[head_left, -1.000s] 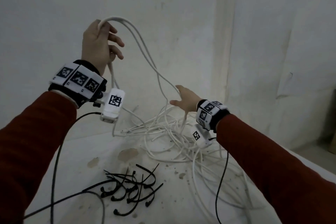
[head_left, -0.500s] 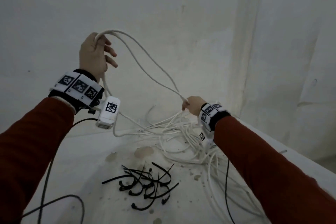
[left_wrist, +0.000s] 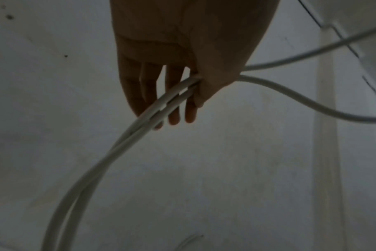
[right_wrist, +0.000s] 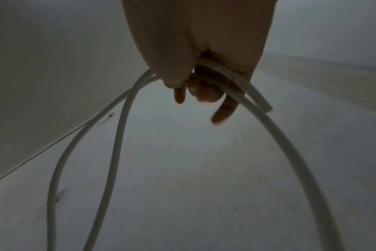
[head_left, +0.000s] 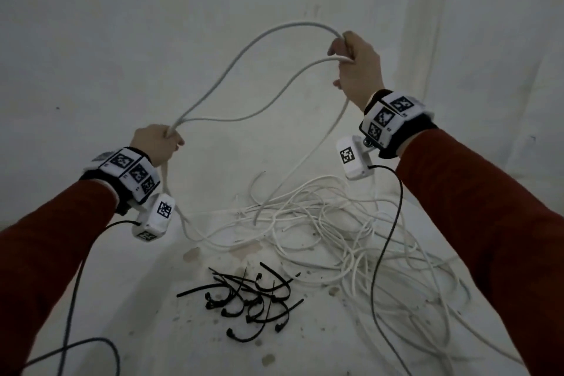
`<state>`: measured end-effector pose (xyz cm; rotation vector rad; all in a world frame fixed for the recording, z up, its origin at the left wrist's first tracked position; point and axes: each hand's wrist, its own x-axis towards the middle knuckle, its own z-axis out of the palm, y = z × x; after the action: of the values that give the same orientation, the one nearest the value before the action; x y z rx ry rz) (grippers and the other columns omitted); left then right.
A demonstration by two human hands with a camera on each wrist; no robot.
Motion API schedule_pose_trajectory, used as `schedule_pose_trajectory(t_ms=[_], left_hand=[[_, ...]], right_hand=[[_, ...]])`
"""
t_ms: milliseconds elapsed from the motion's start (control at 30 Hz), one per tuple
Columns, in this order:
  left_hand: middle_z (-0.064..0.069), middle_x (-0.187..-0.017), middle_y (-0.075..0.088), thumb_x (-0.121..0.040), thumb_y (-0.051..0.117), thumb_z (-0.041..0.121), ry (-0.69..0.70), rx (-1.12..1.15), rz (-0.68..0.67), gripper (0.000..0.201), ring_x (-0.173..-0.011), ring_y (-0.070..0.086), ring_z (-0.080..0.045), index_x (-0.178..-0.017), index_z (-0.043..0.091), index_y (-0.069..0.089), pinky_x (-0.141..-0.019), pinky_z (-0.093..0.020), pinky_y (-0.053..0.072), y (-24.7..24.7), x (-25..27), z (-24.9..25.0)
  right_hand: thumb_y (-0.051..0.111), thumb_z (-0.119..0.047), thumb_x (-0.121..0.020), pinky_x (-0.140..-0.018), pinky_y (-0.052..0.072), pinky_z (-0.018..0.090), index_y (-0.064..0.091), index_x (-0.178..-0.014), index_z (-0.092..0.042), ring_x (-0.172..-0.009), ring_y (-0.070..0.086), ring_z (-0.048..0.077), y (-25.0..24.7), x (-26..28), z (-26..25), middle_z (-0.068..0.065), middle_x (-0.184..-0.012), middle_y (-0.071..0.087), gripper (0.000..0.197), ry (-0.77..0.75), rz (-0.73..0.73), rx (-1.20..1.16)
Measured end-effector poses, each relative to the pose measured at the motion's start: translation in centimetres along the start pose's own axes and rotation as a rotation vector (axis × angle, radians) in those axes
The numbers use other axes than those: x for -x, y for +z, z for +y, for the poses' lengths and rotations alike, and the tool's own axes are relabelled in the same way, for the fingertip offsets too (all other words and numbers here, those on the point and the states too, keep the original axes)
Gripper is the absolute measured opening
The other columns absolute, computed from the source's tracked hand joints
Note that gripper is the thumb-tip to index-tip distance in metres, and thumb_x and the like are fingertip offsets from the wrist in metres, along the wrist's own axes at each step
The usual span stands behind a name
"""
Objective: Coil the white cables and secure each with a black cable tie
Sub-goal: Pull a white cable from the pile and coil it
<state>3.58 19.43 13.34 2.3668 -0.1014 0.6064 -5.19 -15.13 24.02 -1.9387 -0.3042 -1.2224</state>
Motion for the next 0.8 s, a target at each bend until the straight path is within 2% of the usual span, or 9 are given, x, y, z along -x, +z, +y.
schedule_pose_trajectory(t_ms=[67,133,233,267,400,533,600,700,800], left_hand=[[-0.014,-0.089,0.069,-0.096,0.046,0.031,-0.149,-0.023,-0.063,0.035,-0.074,0.068,-0.032,-0.086,0.005,0.067,-0.072,-0.039,0.056,0.2,0.5,-0.4],[-0.017,-0.084,0.068,-0.098,0.041,0.038,-0.264,0.075,-0.115,0.046,-0.064,0.066,-0.033,-0.079,0.003,0.064,-0.063,-0.036,0.054,0.1,1.1,-0.5],[-0.020,-0.084,0.063,-0.102,0.031,0.040,-0.372,0.509,-0.145,0.048,-0.049,0.063,-0.030,-0.078,0.005,0.052,-0.059,-0.035,0.048,-0.9,0.8,-0.3],[-0.020,-0.087,0.062,-0.102,0.029,0.039,-0.381,0.652,-0.130,0.045,-0.052,0.063,-0.030,-0.079,0.006,0.048,-0.060,-0.037,0.046,-1.7,0.6,-0.3],[-0.018,-0.102,0.062,-0.103,0.027,0.037,-0.303,0.968,0.091,0.040,-0.073,0.062,-0.031,-0.077,0.011,0.043,-0.066,-0.042,0.048,-5.0,-0.5,0.4],[-0.009,-0.088,0.066,-0.103,0.026,0.033,-0.201,1.071,0.296,0.038,-0.077,0.065,-0.027,-0.075,0.014,0.042,-0.071,-0.039,0.048,-7.8,-1.3,1.5],[-0.009,-0.088,0.069,-0.101,0.029,0.027,-0.139,1.085,0.414,0.033,-0.070,0.066,-0.023,-0.074,0.016,0.043,-0.063,-0.031,0.046,-9.0,-1.5,1.5],[-0.010,-0.083,0.069,-0.099,0.031,0.023,-0.043,1.138,0.548,0.030,-0.064,0.063,-0.022,-0.075,0.016,0.046,-0.055,-0.025,0.044,-10.7,-2.0,0.6],[-0.016,-0.083,0.061,-0.100,0.030,0.018,0.031,1.200,0.620,0.031,-0.061,0.062,-0.022,-0.075,0.013,0.049,-0.058,-0.027,0.048,-12.8,-2.9,-1.6]], right_hand=[[0.039,-0.026,-0.101,-0.054,0.035,0.018,0.059,-0.085,-0.006,-0.054,0.039,0.003,0.7,0.6,0.1,-0.011,-0.060,0.043,0.032,-0.062,-0.017,0.080],[0.040,-0.028,-0.102,-0.052,0.029,0.013,0.057,-0.082,-0.011,-0.055,0.040,0.000,1.5,1.4,0.4,-0.012,-0.063,0.046,0.031,-0.094,-0.058,0.135],[0.041,-0.028,-0.102,-0.050,0.027,0.020,0.055,-0.077,-0.015,-0.054,0.039,0.004,2.8,2.8,1.4,-0.005,-0.065,0.049,0.031,-0.086,-0.107,0.178],[0.041,-0.027,-0.102,-0.050,0.027,0.022,0.058,-0.078,-0.014,-0.054,0.040,0.008,3.2,3.2,1.8,-0.001,-0.069,0.052,0.032,-0.071,-0.128,0.195],[0.045,-0.018,-0.099,-0.056,0.026,0.024,0.064,-0.093,-0.006,-0.069,0.047,0.019,4.8,4.2,2.7,-0.001,-0.082,0.057,0.023,-0.096,-0.221,0.267],[0.043,-0.012,-0.099,-0.061,0.025,0.024,0.059,-0.106,-0.001,-0.074,0.049,0.026,6.5,4.4,1.8,0.011,-0.085,0.057,0.020,-0.192,-0.269,0.276],[0.041,-0.003,-0.095,-0.065,0.027,0.024,0.058,-0.109,0.000,-0.083,0.054,0.031,7.2,4.2,1.1,0.019,-0.095,0.060,0.022,-0.267,-0.255,0.262],[0.039,0.005,-0.092,-0.071,0.030,0.013,0.056,-0.118,-0.002,-0.088,0.052,0.023,7.9,3.6,-0.5,0.021,-0.106,0.056,0.032,-0.341,-0.215,0.208],[0.038,0.006,-0.092,-0.077,0.031,0.008,0.051,-0.126,-0.001,-0.087,0.045,0.015,8.9,3.0,-2.1,0.024,-0.112,0.049,0.037,-0.409,-0.197,0.166]])
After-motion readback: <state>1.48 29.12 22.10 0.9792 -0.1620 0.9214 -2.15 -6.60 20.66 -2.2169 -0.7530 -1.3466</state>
